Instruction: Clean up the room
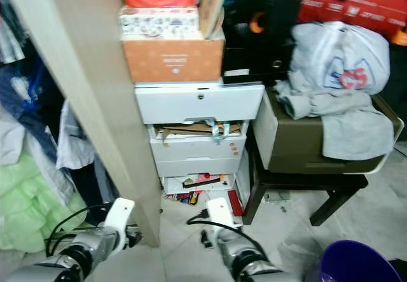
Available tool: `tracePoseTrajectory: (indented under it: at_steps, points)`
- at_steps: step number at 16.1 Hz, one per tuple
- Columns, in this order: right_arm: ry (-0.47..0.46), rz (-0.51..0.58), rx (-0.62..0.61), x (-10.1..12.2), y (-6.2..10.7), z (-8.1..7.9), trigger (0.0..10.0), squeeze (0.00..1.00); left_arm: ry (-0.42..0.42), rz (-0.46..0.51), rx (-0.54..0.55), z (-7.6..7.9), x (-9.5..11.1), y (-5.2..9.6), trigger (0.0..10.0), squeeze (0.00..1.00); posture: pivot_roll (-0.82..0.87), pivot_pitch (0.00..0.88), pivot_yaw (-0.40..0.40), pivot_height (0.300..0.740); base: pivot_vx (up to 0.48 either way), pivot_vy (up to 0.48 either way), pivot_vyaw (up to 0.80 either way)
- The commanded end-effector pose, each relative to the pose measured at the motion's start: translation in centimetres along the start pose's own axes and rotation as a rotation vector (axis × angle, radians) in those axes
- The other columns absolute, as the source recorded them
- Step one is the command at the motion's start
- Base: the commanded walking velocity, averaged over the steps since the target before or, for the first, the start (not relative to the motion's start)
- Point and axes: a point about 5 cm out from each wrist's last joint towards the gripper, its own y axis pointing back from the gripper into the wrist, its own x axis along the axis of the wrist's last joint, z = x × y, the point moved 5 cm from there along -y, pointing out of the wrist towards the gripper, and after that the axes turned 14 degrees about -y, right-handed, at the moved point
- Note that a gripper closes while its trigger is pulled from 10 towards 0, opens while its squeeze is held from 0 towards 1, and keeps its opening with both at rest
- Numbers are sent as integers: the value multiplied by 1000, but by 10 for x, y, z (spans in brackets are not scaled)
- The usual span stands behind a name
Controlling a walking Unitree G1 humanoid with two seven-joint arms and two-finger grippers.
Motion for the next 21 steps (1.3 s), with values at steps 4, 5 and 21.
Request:
tracePoseTrajectory:
  at_steps: [4,5,21]
  points:
    - [28,19,3,7,0,-1,10000,0,-10,16,10,-1,8,0,10000,0,-144,0,44,740,0,480,0]
    - [31,20,4,7,0,-1,10000,0,-8,17,11,-2,8,1,10000,0,-144,0,43,740,0,480,0]
    - [39,32,14,10,0,-5,10000,0,-11,22,15,-3,8,1,10000,0,-149,0,48,740,0,456,0]
